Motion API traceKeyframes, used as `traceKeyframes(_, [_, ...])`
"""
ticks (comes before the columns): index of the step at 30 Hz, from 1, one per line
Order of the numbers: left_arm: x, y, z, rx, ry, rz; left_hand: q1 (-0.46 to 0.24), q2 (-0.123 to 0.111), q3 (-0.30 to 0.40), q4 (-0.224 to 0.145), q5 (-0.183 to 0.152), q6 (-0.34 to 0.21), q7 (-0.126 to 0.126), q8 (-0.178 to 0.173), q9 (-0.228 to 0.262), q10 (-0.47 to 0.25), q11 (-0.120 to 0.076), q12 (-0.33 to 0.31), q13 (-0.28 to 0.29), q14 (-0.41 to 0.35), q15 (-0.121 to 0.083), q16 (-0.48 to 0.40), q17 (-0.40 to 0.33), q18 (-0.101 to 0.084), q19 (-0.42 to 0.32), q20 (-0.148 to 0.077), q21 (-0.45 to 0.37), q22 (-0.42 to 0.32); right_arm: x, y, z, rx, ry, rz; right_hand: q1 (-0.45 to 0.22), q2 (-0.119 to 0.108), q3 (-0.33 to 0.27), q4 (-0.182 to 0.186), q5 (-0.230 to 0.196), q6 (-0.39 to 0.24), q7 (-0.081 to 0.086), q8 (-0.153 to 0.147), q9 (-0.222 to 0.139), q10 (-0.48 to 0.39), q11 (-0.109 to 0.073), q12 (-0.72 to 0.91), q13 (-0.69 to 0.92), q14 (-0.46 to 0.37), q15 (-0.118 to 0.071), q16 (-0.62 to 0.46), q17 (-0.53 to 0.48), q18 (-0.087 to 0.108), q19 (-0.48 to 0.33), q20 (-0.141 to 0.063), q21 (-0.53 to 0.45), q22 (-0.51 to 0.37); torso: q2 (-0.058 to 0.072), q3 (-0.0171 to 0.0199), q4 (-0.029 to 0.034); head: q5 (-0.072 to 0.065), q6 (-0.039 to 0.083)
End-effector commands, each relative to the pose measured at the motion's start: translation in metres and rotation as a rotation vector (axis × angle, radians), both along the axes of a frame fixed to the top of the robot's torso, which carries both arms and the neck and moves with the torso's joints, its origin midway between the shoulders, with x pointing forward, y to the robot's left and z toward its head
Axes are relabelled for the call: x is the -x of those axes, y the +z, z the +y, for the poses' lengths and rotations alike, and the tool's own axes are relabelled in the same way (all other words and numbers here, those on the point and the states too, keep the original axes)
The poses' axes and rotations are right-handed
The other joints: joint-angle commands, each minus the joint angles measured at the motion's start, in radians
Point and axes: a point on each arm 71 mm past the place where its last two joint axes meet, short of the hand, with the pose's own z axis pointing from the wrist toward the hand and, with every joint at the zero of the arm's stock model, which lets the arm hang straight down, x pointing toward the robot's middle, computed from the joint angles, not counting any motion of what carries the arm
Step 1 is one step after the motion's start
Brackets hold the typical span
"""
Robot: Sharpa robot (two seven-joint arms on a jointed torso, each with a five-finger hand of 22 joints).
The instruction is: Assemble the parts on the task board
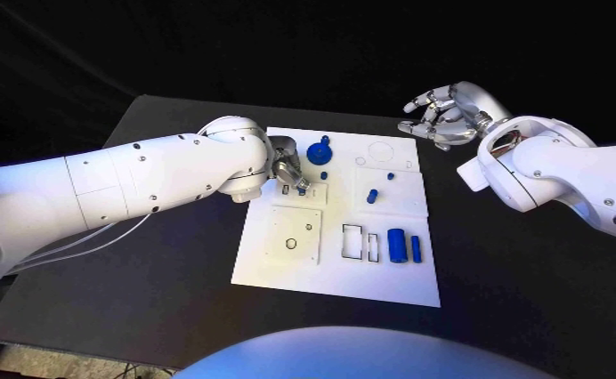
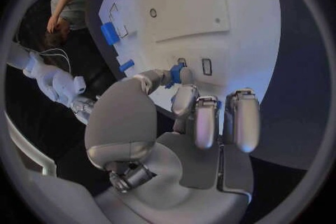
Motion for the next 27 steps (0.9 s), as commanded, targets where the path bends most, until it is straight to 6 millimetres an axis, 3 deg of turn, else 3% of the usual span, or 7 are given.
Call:
traceKeyframes(1, [0.0022, -0.0022, -0.0015, -0.029, -0.026, 0.029, 0.000, 0.005, 0.200, -0.201, -0.001, -0.003, -0.006, 0.003, 0.000, 0.007, -0.002, 0.003, -0.001, 0.104, -0.008, 0.004, 0.263, -0.017, 0.028, 0.000, 0.005, 0.183, 0.0002, 0.0002, 0.0010, 0.001, 0.010, -0.006, -0.006, -0.001, 0.004, 0.001, 0.006, -0.009, 0.000, 0.003, 0.000, 0.007, -0.002, 0.003, -0.001, -0.002, -0.005, -0.004, 0.000, 0.018, -0.005, 0.002, -0.004, -0.001, 0.001, -0.0003, 0.0000, 0.001, 0.000])
traceKeyframes(27, [0.0035, -0.0043, -0.0018, -0.031, -0.024, 0.036, 0.001, 0.006, 0.202, -0.202, -0.001, -0.003, -0.006, 0.002, 0.001, 0.009, -0.002, 0.005, 0.002, 0.104, -0.009, 0.004, 0.263, -0.019, 0.032, -0.001, 0.010, 0.188, 0.0001, -0.0004, 0.0009, 0.000, 0.009, -0.005, -0.008, -0.001, 0.006, 0.001, 0.007, -0.009, 0.000, 0.006, 0.000, 0.007, -0.002, 0.003, -0.003, -0.002, -0.006, -0.006, -0.001, 0.018, -0.005, 0.002, -0.006, -0.002, 0.001, -0.0002, 0.0005, 0.000, 0.001])
